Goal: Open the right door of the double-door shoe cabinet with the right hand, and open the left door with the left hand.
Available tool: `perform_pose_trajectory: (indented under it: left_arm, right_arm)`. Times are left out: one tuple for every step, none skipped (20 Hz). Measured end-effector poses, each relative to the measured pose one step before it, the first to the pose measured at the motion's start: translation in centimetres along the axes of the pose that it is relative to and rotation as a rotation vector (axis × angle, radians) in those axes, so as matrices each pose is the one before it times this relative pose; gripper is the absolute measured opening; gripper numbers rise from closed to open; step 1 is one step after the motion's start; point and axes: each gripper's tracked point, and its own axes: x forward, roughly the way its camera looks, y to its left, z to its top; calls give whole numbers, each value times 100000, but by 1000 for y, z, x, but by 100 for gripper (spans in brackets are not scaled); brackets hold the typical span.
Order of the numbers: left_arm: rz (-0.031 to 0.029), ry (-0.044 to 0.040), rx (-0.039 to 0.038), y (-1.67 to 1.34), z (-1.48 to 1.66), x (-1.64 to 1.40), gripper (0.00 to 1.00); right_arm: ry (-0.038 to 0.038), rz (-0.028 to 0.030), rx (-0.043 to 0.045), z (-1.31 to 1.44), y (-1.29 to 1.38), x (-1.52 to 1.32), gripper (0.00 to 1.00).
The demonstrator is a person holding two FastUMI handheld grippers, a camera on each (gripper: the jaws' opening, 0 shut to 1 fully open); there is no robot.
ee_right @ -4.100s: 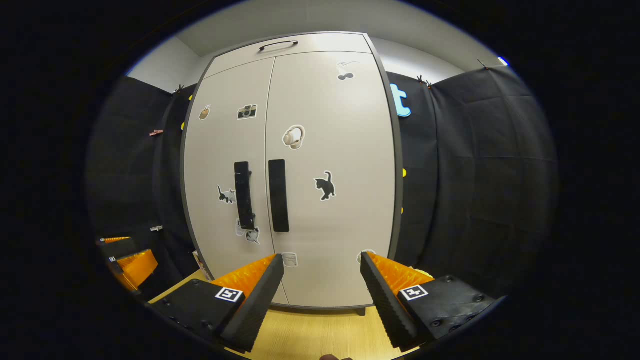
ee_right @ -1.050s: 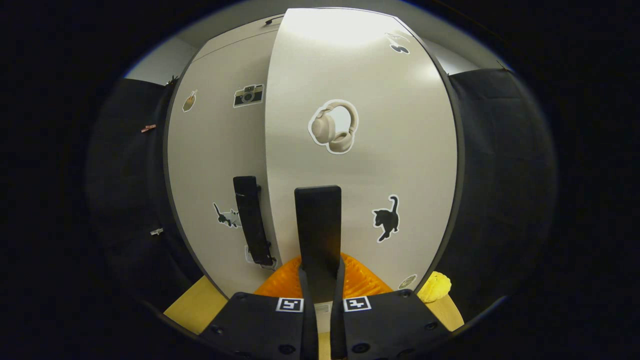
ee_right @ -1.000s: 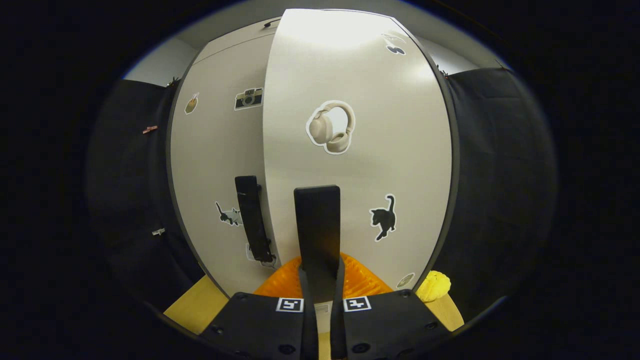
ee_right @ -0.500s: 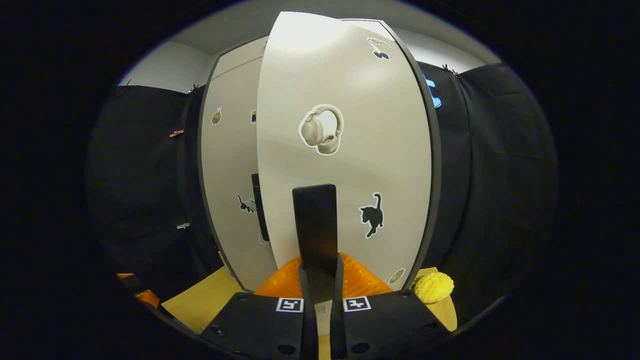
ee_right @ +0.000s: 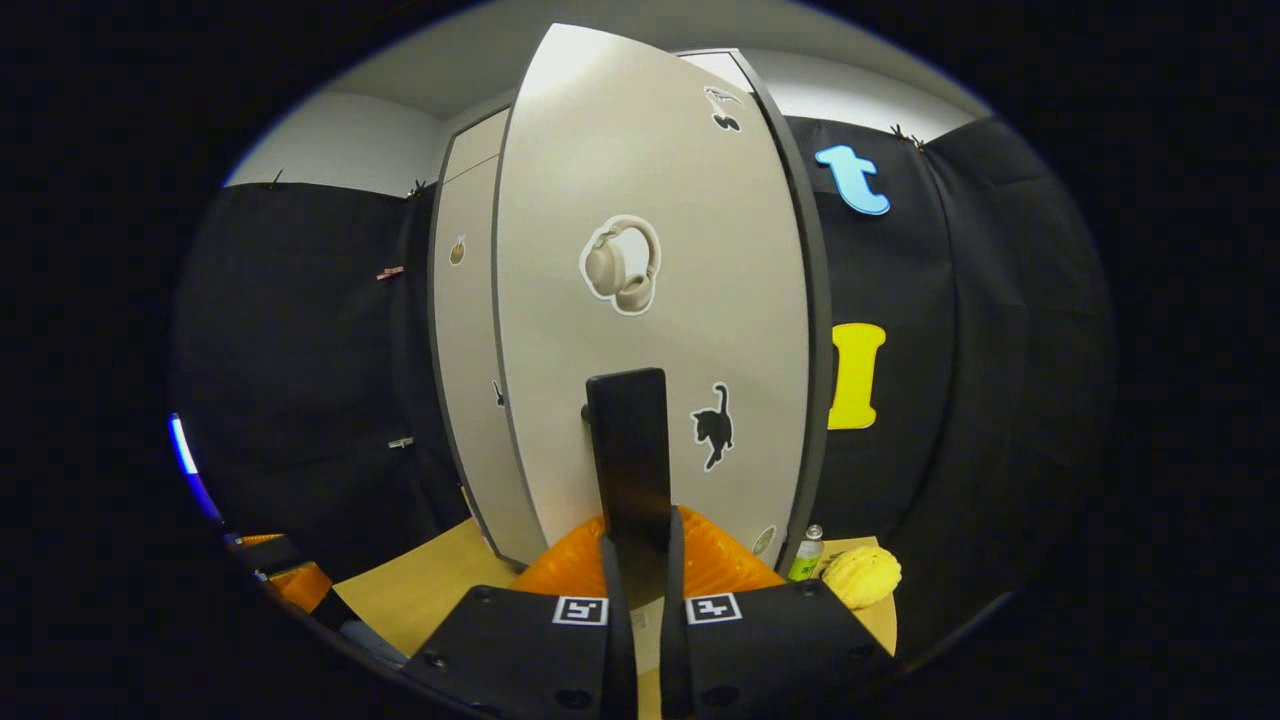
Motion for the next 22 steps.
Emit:
perform_pose_trajectory:
  left_arm:
    - [323, 130, -720, -407, -161, -269, 95]
    - [137, 425, -573, -332, -230, -243, 95]
    - [232, 579, -323, -336, -273, -193, 95]
    - [161, 335, -146, -226, -315, -344, 95]
    - [211, 274, -44, -233, -187, -238, 95]
    - [252, 85, -114, -163, -286, -171, 95]
    - [257, -175, -280, -105, -109, -274, 95]
    - [77, -125, -432, -92, -132, -238, 95]
    - [112, 207, -457, -153, -200, -155, 95]
    - [156, 390, -412, -38, -271, -247, 95]
    - [-17, 260, -386, -23, -117, -127, 95]
    - [-358, 186, -267, -131, -118, -66, 95]
    - [-523, 378, -33, -140, -104, 37, 95]
    - [-705, 644, 202, -111, -215, 105, 95]
    - [-800, 635, 266, -142, -96, 109, 95]
    - [-890, 187, 189, -86, 52, 80, 95]
    - [-684, 36, 311, 39, 106, 184, 95]
    - [-479, 259, 539, 105, -58, 104, 95]
    - [-413, 723, 641, 91, -51, 184, 95]
    - [-670, 993, 606, -43, -181, 198, 95]
    - [-763, 633, 446, 99, 55, 259, 95]
    - [-1039, 335, 375, 139, 103, 364, 95]
  right_arm:
    - [-121, -18, 28, 29, -410, -287, 13]
    - [-211, -185, -6, 53, -352, -317, 13]
    - [-253, -405, 246, -21, -370, -294, 13]
    - [-497, -572, 988, 18, -426, -279, 13]
    - [-380, -442, 1391, 59, -491, -171, 13]
    - [-301, -567, 1335, 51, -483, -196, 13]
    - [-598, -887, 532, 66, -424, -242, 13]
    - [-679, -1366, -474, 80, -525, -259, 12]
    - [-610, -2253, -903, 83, -583, -82, 12]
    - [-575, -2405, -1207, 100, -729, -48, 12]
    - [-634, -2041, -314, 167, -672, 60, 12]
    - [-648, -1653, 1165, 151, -682, -15, 12]
    - [-301, -1395, 2308, 92, -736, -109, 12]
    - [-62, -1309, 2423, 72, -601, -54, 12]
    - [-87, -1593, 2071, 64, -757, 31, 12]
    - [-103, -1050, 1418, 151, -507, 77, 12]
    - [-320, 675, 920, -117, 54, 146, 10]
    - [304, 605, 669, -77, 137, 77, 9]
    - [-466, -616, -271, 63, -263, -79, 11]
    - [-62, -1227, -732, 46, -204, -31, 11]
    - [-179, -1412, -205, -72, 26, -124, 11]
    - [319, -1208, 721, -78, 12, 6, 10]
